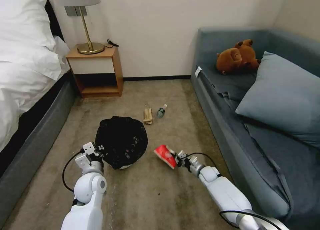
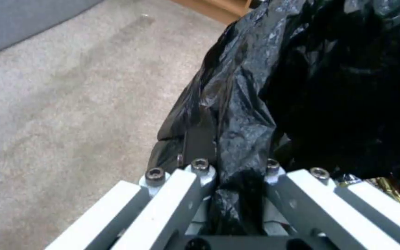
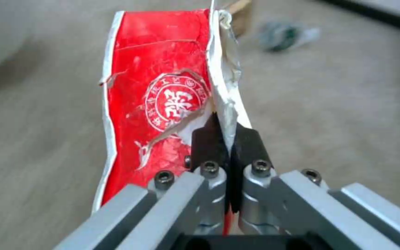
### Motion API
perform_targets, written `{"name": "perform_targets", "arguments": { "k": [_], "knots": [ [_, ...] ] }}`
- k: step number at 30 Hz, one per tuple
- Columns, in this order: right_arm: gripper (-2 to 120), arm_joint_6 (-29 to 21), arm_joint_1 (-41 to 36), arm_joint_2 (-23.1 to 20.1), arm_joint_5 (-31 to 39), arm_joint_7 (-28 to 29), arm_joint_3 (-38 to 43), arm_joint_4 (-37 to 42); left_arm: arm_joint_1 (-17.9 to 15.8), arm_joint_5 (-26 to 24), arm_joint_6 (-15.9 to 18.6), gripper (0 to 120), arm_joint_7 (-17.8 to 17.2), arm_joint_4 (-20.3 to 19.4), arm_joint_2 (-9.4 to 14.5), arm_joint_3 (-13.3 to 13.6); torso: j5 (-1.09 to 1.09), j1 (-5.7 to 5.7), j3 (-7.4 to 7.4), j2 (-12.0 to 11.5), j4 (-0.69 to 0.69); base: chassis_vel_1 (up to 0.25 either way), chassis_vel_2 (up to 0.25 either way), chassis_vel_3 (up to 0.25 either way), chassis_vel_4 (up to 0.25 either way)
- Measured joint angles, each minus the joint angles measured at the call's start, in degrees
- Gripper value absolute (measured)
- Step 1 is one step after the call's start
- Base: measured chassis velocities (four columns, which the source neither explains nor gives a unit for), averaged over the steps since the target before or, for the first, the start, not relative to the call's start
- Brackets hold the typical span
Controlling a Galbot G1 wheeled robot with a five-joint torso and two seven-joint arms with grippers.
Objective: Pick up the trash bin, then pick up the garbage on the floor and place it into the trash bin.
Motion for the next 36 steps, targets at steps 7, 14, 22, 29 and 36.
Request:
{"name": "perform_targets", "arguments": {
  "k": [7, 14, 22, 29, 36],
  "knots": [
    [0, -2.0, -0.6, -0.3, 6.9, 5.8, 3.4, 10.6, -0.4, -1.1, -0.2, 4, 0.2, 0.2, 0.3, -0.3, 0.01, 0.0, 0.0, 0.0, 0.0, 0.0, 0.0, 0.0, 0.0],
    [0, -6.1, 0.5, -0.4, 17.7, 15.6, 2.9, 23.6, -0.7, -1.7, -0.4, 4, 0.2, 0.5, 0.2, -0.5, -0.01, 0.0, 0.0, 0.0, 0.0, 0.0, 0.0, 0.0, 0.0],
    [0, -7.4, 0.9, 0.1, 20.4, 22.9, -5.2, 36.4, -0.9, -1.5, -0.5, 4, 0.2, 0.6, -0.1, 0.2, 0.0, 0.0, 0.0, 0.0, 0.0, 0.0, 0.0, 0.0, 0.0],
    [0, -7.3, 1.4, 2.7, 16.2, 28.4, -15.8, 39.5, -0.9, -1.3, 0.0, 4, 0.1, -0.4, -0.2, 0.9, 0.0, 0.0, 0.0, 0.0, 0.01, 0.0, 0.0, 0.0, 0.0],
    [0, -6.6, 2.5, 4.5, 14.4, 28.5, -19.8, 36.9, -0.6, -1.0, 0.5, 4, -0.1, -1.6, -0.7, 1.5, -0.01, 0.0, 0.0, 0.0, 0.01, 0.0, 0.0, 0.0, 0.0]
  ]
}}
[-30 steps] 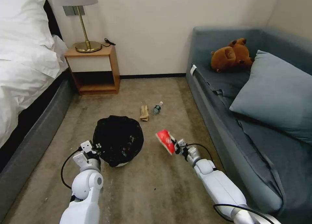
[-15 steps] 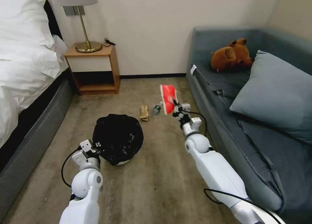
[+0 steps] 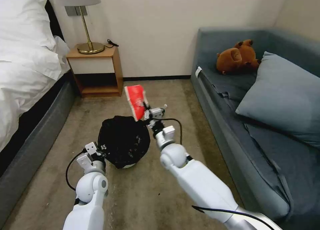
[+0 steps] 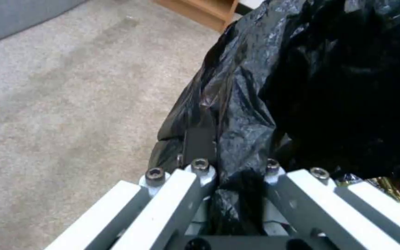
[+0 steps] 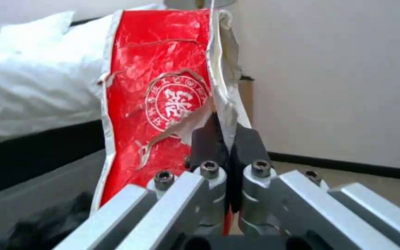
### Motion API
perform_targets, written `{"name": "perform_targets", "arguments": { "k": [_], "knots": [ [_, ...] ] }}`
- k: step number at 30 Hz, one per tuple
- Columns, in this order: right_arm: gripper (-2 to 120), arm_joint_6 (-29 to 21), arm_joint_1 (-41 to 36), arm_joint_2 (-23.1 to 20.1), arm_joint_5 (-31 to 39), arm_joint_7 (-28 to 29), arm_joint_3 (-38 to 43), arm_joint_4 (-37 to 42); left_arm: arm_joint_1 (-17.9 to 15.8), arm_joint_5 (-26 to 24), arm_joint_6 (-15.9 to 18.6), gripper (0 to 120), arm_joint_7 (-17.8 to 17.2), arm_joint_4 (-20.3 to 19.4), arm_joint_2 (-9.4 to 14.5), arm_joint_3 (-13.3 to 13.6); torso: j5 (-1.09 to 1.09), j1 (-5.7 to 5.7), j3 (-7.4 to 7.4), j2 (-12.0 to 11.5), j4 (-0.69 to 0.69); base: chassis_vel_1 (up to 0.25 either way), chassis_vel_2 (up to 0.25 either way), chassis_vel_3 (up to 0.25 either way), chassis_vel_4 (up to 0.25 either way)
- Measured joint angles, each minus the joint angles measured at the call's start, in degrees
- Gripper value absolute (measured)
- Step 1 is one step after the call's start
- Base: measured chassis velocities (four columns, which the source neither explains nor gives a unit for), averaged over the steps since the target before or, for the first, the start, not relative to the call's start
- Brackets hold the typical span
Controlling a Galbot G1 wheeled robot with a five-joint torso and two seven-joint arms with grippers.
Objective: Pick up the trash bin, then pick up the garbage on the floor and place it into the trash bin.
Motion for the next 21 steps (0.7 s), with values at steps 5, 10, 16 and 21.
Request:
{"name": "perform_targets", "arguments": {
  "k": [5, 10, 16, 21],
  "knots": [
    [0, 0.7, 0.2, 1.0, -1.1, -0.6, -1.9, -2.7, 0.0, 0.4, 0.1, 4, -0.1, -0.3, -0.3, 0.5, 0.0, 0.0, 0.0, 0.0, 0.0, 0.0, 0.0, 0.0, 0.0],
    [0, 0.9, -1.0, 0.7, -2.3, -2.1, -2.5, -4.2, -0.1, 0.7, 0.1, 4, -0.3, -0.4, -0.6, 1.4, 0.01, 0.0, 0.0, 0.0, -0.01, 0.0, 0.0, 0.0, 0.0],
    [2, 0.0, -3.4, -0.1, -4.0, -3.6, -2.2, -3.9, -0.7, 1.2, 0.1, 4, -0.4, 0.0, -0.7, 1.7, 0.01, 0.0, 0.0, 0.0, -0.01, 0.0, 0.0, 0.0, 0.0],
    [19, -0.5, -4.9, -0.5, -4.7, -4.0, -1.3, -3.2, -0.9, 1.2, 0.1, 4, -0.4, 0.0, -0.5, 1.5, 0.01, 0.0, 0.0, 0.0, -0.01, 0.0, 0.0, 0.0, 0.0]
  ]
}}
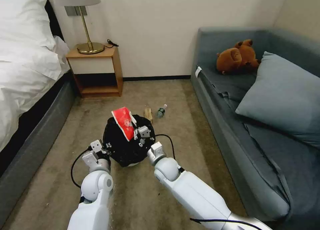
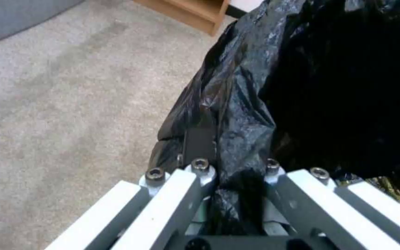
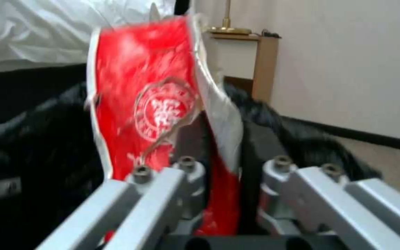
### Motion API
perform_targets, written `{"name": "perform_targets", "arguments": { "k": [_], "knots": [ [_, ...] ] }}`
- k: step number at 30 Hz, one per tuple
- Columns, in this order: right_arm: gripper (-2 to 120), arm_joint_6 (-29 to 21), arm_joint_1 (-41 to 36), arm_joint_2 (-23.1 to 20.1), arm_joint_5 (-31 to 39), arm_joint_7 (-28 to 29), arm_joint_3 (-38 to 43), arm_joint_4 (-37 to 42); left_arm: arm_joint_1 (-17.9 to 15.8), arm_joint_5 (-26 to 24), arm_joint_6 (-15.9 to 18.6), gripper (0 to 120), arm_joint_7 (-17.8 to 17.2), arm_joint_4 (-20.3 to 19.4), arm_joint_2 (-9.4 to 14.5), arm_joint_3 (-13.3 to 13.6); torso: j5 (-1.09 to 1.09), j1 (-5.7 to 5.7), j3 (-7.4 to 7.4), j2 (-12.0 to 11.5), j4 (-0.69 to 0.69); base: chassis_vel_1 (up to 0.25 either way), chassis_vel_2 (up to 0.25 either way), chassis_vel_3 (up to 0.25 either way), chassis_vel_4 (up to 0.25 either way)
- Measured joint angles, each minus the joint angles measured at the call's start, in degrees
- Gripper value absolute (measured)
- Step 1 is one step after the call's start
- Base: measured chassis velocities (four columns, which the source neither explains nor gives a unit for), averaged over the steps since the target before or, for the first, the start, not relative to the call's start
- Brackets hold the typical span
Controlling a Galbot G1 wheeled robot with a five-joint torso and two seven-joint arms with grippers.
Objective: Pick up the trash bin, then pick up the garbage on the floor and place it into the trash bin.
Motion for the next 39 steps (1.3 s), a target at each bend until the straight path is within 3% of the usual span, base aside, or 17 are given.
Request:
{"name": "perform_targets", "arguments": {
  "k": [2, 5, 10, 13, 15, 17, 19, 27, 32, 39],
  "knots": [
    [29, 0.0, -0.5, 0.0, -0.5, -0.2, 0.6, 0.1, -0.1, 0.0, 0.0, 4, 0.0, 0.0, 0.0, -0.2, 0.0, 0.0, 0.0, 0.0, 0.01, 0.0, 0.0, 0.0, 0.0],
    [34, 0.0, -0.8, 0.0, -0.6, -0.3, 1.0, 0.2, -0.1, 0.1, 0.0, 4, 0.0, 0.0, 0.0, -0.3, 0.0, 0.0, 0.0, 0.0, 0.01, 0.0, 0.0, 0.0, 0.0],
    [59, 0.0, -2.1, -0.3, -0.7, -0.8, 2.1, 1.1, 0.0, 0.1, 0.0, 4, 0.0, -0.2, 0.2, -0.6, 0.0, 0.0, 0.0, 0.0, 0.01, 0.0, 0.0, 0.0, 0.0],
    [62, 0.0, -2.3, -0.4, -0.7, -0.8, 2.5, 1.4, 0.0, 0.1, 0.0, 4, 0.0, -0.2, 0.2, -0.6, 0.0, 0.0, 0.0, 0.0, 0.01, 0.0, 0.0, 0.0, 0.0],
    [77, 0.0, -3.1, -0.4, -0.4, -0.7, 5.1, 3.2, 0.0, 0.1, 0.0, 4, 0.1, -0.2, 0.2, -0.7, 0.0, 0.0, 0.0, 0.0, 0.01, 0.0, 0.0, 0.0, 0.0],
    [81, -0.2, -3.6, -0.5, 0.0, -0.3, 6.5, 4.3, 0.0, 0.1, 0.1, 4, 0.2, -0.1, 0.3, -0.7, 0.01, 0.0, 0.0, 0.0, 0.01, 0.0, 0.0, 0.0, 0.0],
    [92, -1.5, -5.5, -1.7, 2.4, 0.8, 10.7, 8.5, -0.1, 0.3, 0.1, 4, 0.7, 0.6, 1.2, -0.9, 0.0, 0.0, 0.0, 0.0, 0.01, 0.0, 0.0, 0.0, 0.0],
    [100, -3.5, -11.5, -4.5, 3.7, 1.6, 20.1, 16.9, -0.6, 0.2, 0.4, 4, 2.2, 1.1, 3.8, -1.2, 0.01, 0.0, 0.0, 0.0, 0.0, 0.0, 0.0, 0.0, 0.0],
    [100, -1.8, -21.0, -5.6, 0.0, -1.5, 30.8, 23.5, 0.0, 0.0, 0.8, 4, 3.8, -0.6, 4.8, -1.2, 0.01, 0.0, 0.0, 0.0, 0.0, 0.0, 0.0, 0.0, 0.0],
    [100, 2.8, -28.1, -4.6, -0.7, -4.4, 36.2, 25.6, 0.1, 0.0, 0.8, 4, 4.0, -1.2, 5.3, -1.4, 0.0, 0.0, -0.01, 0.0, -0.01, 0.0, 0.0, 0.0, 0.0]
  ]
}}
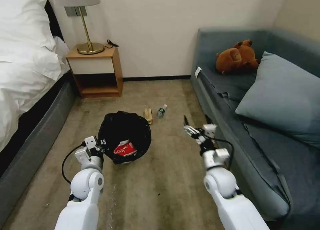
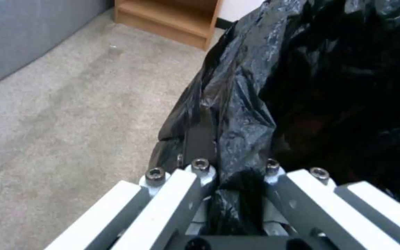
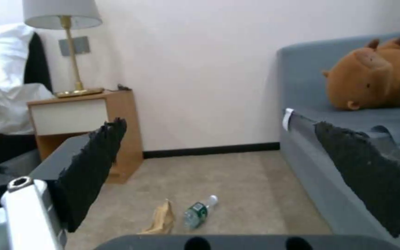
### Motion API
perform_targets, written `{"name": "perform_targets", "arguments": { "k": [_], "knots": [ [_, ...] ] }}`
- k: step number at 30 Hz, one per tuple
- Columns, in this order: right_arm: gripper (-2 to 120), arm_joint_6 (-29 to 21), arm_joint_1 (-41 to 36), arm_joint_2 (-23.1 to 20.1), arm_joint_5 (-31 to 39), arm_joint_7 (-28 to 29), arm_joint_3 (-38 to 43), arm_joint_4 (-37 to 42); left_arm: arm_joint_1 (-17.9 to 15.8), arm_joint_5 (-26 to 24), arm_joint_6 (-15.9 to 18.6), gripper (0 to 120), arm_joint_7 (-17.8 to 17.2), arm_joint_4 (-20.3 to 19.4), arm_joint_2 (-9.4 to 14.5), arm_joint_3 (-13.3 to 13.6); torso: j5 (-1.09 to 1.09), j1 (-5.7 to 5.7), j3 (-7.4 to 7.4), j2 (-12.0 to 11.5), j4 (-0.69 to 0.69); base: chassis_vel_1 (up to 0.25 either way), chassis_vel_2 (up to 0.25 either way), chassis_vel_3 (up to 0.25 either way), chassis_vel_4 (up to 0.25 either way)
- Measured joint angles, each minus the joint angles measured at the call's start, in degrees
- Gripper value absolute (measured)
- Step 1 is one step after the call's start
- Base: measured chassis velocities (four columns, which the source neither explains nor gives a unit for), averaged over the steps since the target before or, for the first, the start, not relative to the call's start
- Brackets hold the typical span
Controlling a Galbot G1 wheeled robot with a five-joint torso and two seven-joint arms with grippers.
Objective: Pick up the trash bin, then pick up the garbage on the floor and place it into the trash bin.
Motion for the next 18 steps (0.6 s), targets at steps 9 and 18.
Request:
{"name": "perform_targets", "arguments": {
  "k": [9, 18],
  "knots": [
    [100, 4.8, -1.4, 1.9, -0.1, -2.5, -0.8, -2.1, 1.6, -1.4, -0.1, 4, -0.2, -1.4, 1.3, -1.4, 0.0, 0.0, 0.0, 0.0, 0.02, 0.0, 0.0, 0.0, 0.0],
    [100, 5.7, -1.0, 1.4, -0.9, -4.4, -1.6, -4.1, 1.6, -2.1, -0.1, 4, -1.2, -2.1, 1.3, -1.5, 0.0, 0.0, 0.0, 0.0, 0.01, 0.0, 0.0, 0.0, 0.0]
  ]
}}
